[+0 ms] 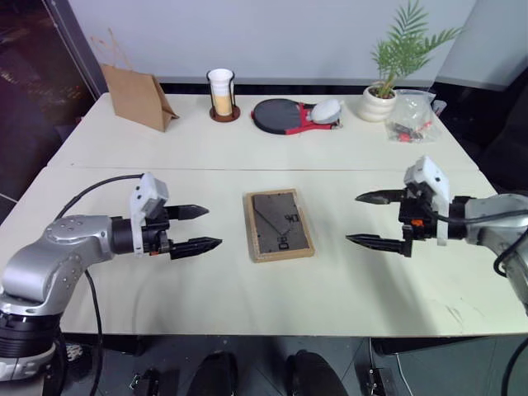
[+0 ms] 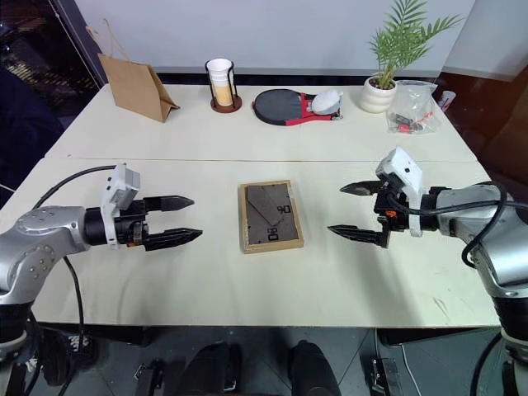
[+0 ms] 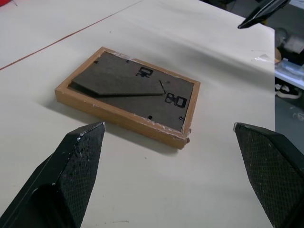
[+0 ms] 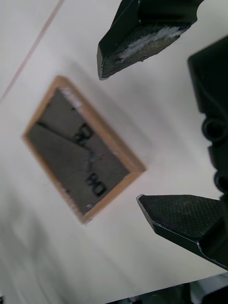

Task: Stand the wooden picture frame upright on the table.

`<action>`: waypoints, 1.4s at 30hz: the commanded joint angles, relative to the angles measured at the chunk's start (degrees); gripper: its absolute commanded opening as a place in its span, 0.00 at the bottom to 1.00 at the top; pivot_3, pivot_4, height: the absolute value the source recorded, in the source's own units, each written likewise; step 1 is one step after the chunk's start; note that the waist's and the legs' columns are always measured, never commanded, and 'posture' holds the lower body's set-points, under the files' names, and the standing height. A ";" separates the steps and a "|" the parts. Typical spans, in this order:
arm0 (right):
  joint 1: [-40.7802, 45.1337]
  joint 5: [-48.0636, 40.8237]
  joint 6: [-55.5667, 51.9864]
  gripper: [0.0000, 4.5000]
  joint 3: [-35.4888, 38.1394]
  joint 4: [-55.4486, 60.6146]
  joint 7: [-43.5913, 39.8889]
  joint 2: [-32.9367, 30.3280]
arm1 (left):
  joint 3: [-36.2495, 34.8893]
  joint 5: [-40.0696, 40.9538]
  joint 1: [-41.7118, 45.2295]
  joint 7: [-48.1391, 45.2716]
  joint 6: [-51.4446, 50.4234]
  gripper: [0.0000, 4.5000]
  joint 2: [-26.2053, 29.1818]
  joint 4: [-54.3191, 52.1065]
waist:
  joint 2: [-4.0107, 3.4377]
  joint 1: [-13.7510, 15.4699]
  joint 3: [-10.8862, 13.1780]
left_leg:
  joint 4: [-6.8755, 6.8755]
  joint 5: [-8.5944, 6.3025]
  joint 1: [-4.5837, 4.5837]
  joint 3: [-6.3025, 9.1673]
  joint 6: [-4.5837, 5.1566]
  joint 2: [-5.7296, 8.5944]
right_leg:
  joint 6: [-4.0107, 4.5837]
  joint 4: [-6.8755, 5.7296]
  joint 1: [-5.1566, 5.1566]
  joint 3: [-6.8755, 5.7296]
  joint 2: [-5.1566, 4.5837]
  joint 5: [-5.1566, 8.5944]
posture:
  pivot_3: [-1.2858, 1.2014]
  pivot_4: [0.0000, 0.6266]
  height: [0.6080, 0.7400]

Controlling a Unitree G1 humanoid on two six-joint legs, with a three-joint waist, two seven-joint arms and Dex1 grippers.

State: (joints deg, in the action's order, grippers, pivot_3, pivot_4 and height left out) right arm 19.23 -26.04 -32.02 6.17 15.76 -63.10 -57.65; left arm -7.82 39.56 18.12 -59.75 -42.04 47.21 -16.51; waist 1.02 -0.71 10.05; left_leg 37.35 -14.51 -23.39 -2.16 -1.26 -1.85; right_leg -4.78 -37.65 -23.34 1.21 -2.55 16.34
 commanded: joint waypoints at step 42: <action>7.41 15.98 4.20 0.01 -13.22 -10.46 15.22 14.63 | 11.35 -21.76 1.32 16.07 14.88 0.02 -11.36 7.77 | 0.04 0.02 -0.04 | 0.10 0.00 -0.01 -0.04 0.00 0.03 | 0.00 -0.16 -0.04 0.05 0.01 0.00 | 0.52 0.24 1.00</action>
State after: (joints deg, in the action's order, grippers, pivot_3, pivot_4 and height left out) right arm 25.37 -11.60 -27.89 -6.69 5.13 -49.52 -43.58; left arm 2.65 20.08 18.73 -45.60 -29.24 36.71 -8.99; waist 1.06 -0.69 10.00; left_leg 37.47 -14.50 -23.39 -2.20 -1.26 -1.83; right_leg -4.78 -37.81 -23.37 1.25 -2.54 16.34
